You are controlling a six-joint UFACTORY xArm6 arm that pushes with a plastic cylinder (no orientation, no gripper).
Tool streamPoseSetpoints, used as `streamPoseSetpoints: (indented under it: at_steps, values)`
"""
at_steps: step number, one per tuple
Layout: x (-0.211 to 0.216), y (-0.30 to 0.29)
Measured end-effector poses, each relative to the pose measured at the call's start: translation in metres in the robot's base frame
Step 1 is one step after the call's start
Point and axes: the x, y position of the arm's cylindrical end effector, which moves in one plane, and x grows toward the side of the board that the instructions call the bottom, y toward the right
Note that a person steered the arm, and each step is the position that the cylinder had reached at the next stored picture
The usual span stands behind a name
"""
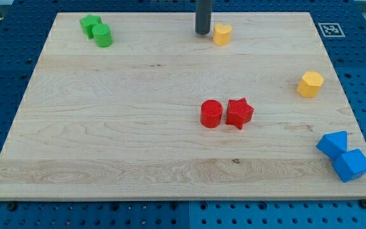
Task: Move the yellow heart towards the yellow hexagon
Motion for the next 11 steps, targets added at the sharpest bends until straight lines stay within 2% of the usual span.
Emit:
streamPoseSetpoints:
  at_steps: [1,3,5,11]
  values:
    - [0.019,0.031]
    - [0.044,0.049]
    - [0.044,0.102]
    - [0.071,0.121]
